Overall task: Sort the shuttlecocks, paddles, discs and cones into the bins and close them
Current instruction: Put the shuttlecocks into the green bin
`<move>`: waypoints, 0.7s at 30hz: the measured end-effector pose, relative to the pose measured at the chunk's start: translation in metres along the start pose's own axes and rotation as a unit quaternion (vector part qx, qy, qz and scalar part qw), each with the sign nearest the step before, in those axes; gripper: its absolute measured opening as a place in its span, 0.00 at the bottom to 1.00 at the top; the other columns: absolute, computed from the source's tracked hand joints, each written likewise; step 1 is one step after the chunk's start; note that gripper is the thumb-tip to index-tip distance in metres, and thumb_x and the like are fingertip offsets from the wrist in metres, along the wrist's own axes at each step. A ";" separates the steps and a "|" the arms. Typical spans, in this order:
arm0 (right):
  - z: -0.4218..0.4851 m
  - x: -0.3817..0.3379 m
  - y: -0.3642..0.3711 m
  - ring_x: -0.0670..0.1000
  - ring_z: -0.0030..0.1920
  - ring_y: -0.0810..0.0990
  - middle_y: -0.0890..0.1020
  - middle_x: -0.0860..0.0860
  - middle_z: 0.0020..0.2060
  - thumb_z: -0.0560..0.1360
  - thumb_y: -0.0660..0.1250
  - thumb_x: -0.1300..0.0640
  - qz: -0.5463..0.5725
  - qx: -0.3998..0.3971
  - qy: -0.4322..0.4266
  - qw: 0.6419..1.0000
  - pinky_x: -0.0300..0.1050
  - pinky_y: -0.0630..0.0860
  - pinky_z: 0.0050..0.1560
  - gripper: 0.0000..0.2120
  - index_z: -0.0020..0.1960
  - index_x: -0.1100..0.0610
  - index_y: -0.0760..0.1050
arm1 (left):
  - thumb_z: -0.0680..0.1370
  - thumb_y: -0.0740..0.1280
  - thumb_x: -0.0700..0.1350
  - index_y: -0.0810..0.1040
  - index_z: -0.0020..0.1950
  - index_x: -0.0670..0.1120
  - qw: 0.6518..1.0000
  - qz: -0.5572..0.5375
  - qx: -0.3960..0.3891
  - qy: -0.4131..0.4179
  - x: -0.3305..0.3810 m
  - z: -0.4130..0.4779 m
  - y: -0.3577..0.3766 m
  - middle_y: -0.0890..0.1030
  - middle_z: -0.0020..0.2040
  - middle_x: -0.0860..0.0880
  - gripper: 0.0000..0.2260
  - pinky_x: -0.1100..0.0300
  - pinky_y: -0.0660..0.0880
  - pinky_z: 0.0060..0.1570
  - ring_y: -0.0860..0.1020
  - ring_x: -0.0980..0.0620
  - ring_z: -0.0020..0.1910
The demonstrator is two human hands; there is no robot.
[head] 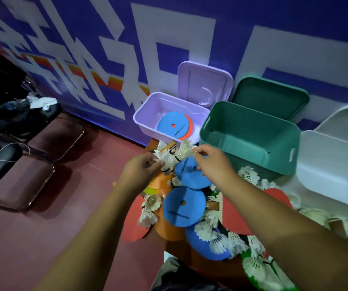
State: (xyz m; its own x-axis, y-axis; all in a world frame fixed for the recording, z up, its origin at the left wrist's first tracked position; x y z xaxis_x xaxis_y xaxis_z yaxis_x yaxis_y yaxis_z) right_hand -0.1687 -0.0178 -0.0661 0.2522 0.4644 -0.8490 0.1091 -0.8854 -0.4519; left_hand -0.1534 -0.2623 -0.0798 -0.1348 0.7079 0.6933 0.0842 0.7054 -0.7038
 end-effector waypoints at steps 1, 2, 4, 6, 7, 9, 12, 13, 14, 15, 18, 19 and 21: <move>-0.002 0.001 -0.015 0.52 0.47 0.84 0.82 0.40 0.43 0.82 0.68 0.52 0.008 0.017 0.001 1.000 0.45 0.75 0.44 0.05 0.53 0.44 0.82 | 0.80 0.72 0.56 0.79 0.44 0.52 1.000 -0.009 -0.005 0.014 0.014 0.004 0.004 0.81 0.40 0.52 0.10 0.54 0.71 0.40 0.79 0.51 0.41; -0.005 0.003 -0.031 0.51 0.44 0.84 0.83 0.40 0.41 0.82 0.69 0.51 0.017 0.036 0.003 0.999 0.45 0.76 0.43 0.05 0.50 0.42 0.82 | 0.80 0.71 0.56 0.78 0.44 0.55 0.999 -0.016 -0.011 0.027 0.029 0.008 0.009 0.81 0.41 0.53 0.09 0.56 0.71 0.40 0.79 0.53 0.42; -0.011 0.012 -0.063 0.48 0.40 0.84 0.83 0.37 0.37 0.80 0.70 0.50 0.029 0.073 0.009 0.997 0.44 0.78 0.43 0.05 0.48 0.41 0.83 | 0.81 0.71 0.55 0.79 0.45 0.57 0.998 -0.030 -0.025 0.053 0.059 0.015 0.022 0.82 0.43 0.56 0.07 0.57 0.72 0.43 0.80 0.55 0.45; -0.019 0.021 -0.094 0.45 0.38 0.82 0.82 0.34 0.35 0.80 0.71 0.50 0.035 0.108 0.012 0.993 0.43 0.78 0.45 0.04 0.49 0.42 0.84 | 0.82 0.70 0.56 0.82 0.46 0.57 0.996 -0.039 -0.035 0.075 0.087 0.021 0.036 0.83 0.44 0.56 0.06 0.57 0.73 0.44 0.80 0.56 0.45; -0.023 0.026 -0.108 0.45 0.38 0.82 0.83 0.36 0.35 0.80 0.71 0.50 0.039 0.124 0.016 0.991 0.44 0.78 0.46 0.04 0.50 0.43 0.85 | 0.82 0.69 0.57 0.82 0.47 0.57 0.995 -0.034 -0.039 0.085 0.099 0.025 0.042 0.83 0.45 0.56 0.07 0.57 0.74 0.44 0.80 0.56 0.45; -0.031 0.034 -0.136 0.46 0.41 0.83 0.83 0.39 0.37 0.80 0.71 0.51 0.046 0.153 0.024 0.987 0.45 0.79 0.48 0.05 0.52 0.45 0.86 | 0.83 0.68 0.57 0.82 0.48 0.58 0.993 -0.024 -0.051 0.106 0.124 0.030 0.054 0.82 0.45 0.57 0.07 0.57 0.74 0.45 0.81 0.56 0.46; -0.040 0.045 -0.171 0.47 0.43 0.83 0.82 0.40 0.38 0.80 0.71 0.52 0.044 0.190 0.040 0.980 0.47 0.79 0.49 0.05 0.52 0.47 0.86 | 0.83 0.67 0.55 0.84 0.51 0.54 0.988 -0.024 -0.063 0.140 0.159 0.037 0.070 0.83 0.45 0.56 0.08 0.56 0.74 0.46 0.81 0.53 0.45; -0.042 0.050 -0.181 0.48 0.43 0.83 0.82 0.40 0.39 0.80 0.71 0.52 0.049 0.203 0.045 0.977 0.48 0.79 0.49 0.05 0.52 0.46 0.86 | 0.84 0.67 0.54 0.84 0.52 0.53 0.987 -0.019 -0.063 0.148 0.169 0.040 0.074 0.83 0.46 0.55 0.08 0.56 0.74 0.45 0.81 0.51 0.46; -0.043 0.052 -0.190 0.48 0.43 0.83 0.83 0.41 0.39 0.80 0.71 0.52 0.056 0.216 0.047 0.974 0.49 0.80 0.50 0.05 0.52 0.45 0.86 | 0.84 0.67 0.54 0.85 0.54 0.52 0.987 -0.013 -0.063 0.150 0.178 0.043 0.078 0.83 0.47 0.53 0.09 0.56 0.74 0.45 0.82 0.50 0.46; -0.045 0.054 -0.198 0.49 0.44 0.84 0.84 0.41 0.42 0.80 0.71 0.53 0.062 0.228 0.049 0.970 0.51 0.82 0.51 0.06 0.55 0.44 0.85 | 0.84 0.67 0.53 0.84 0.57 0.52 0.987 -0.014 -0.062 0.151 0.187 0.046 0.082 0.84 0.49 0.52 0.09 0.56 0.74 0.45 0.82 0.48 0.48; -0.046 0.054 -0.214 0.51 0.45 0.87 0.84 0.45 0.54 0.80 0.71 0.53 0.103 0.232 0.066 0.965 0.55 0.84 0.52 0.21 0.72 0.43 0.76 | 0.83 0.67 0.54 0.78 0.70 0.53 0.989 -0.040 -0.062 0.126 0.207 0.055 0.090 0.82 0.63 0.48 0.15 0.49 0.79 0.56 0.82 0.43 0.58; -0.047 0.054 -0.216 0.52 0.45 0.87 0.83 0.46 0.56 0.80 0.70 0.54 0.114 0.223 0.075 0.965 0.54 0.84 0.52 0.25 0.76 0.43 0.72 | 0.84 0.66 0.53 0.74 0.74 0.51 0.991 -0.040 -0.063 0.109 0.211 0.057 0.092 0.80 0.68 0.47 0.19 0.49 0.78 0.61 0.81 0.42 0.63; -0.048 0.054 -0.219 0.51 0.46 0.87 0.82 0.46 0.59 0.81 0.68 0.57 0.117 0.216 0.086 0.965 0.55 0.85 0.52 0.27 0.78 0.44 0.70 | 0.84 0.66 0.52 0.69 0.78 0.46 0.994 -0.038 -0.067 0.072 0.214 0.060 0.094 0.77 0.73 0.46 0.24 0.51 0.72 0.66 0.77 0.42 0.69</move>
State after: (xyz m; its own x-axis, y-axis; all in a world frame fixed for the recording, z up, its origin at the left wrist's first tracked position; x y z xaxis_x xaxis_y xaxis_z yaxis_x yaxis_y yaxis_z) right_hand -0.1328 0.2002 -0.0002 0.3818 0.2084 -0.9004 -0.3722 -0.8571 -0.3562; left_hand -0.2333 -0.0469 -0.0071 -0.0044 0.6439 0.7651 0.2116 0.7484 -0.6286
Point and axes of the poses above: each hand's wrist, its own z-axis towards the middle knuckle, its own y-axis out of the palm, x = y × z, the point moved 6 cm from there along z, towards the middle knuckle
